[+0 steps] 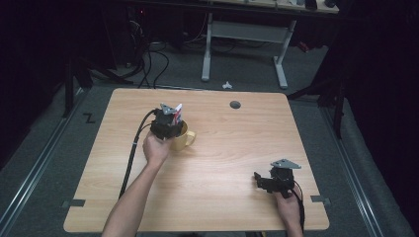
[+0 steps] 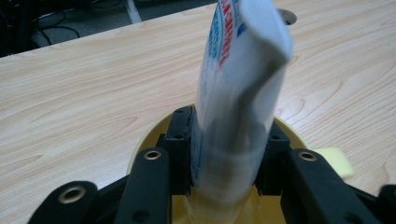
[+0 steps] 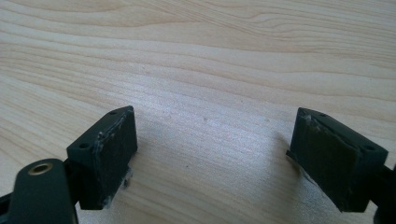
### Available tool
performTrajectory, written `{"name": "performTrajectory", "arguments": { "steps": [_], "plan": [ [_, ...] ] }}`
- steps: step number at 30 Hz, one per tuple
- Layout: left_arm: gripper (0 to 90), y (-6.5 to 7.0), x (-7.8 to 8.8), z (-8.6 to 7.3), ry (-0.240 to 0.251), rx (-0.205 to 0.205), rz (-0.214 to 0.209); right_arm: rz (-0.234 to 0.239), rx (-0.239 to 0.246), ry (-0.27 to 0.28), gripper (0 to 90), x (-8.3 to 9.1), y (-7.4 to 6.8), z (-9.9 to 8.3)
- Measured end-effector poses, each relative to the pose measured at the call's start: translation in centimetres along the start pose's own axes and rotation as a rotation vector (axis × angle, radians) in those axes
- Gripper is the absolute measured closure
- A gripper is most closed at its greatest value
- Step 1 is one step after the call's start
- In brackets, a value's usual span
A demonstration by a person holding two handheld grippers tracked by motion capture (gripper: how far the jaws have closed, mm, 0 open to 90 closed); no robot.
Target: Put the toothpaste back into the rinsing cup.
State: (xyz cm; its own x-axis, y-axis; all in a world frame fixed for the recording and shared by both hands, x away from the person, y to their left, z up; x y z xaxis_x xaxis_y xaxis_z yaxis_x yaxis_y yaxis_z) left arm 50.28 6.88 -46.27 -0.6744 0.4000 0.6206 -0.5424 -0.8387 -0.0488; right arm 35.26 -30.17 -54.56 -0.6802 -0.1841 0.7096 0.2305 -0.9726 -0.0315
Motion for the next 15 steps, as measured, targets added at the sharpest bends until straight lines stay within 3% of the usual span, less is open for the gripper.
{"name": "performTrajectory", "arguments": {
  "steps": [15],
  "plan": [
    [64.0, 0.38, -0.13, -0.14, -0.019, -0.025, -0.004, 0.0, 0.0, 0.0, 14.8, 0.0, 0.0, 0.0]
  ]
}}
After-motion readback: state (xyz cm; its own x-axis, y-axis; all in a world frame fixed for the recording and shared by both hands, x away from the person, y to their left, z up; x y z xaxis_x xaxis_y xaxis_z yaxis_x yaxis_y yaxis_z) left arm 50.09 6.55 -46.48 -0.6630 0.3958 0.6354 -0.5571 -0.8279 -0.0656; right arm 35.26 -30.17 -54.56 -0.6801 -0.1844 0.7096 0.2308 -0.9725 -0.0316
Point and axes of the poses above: each handheld gripper's, and its own axes: x roughly backward along the jaws, z roughly out of its top, y roughly to its right, the point moved 2 cm from there along -x, roughly forward along the jaws, and after that the axes turned 4 degrees about -x, right-handed, at the moved point
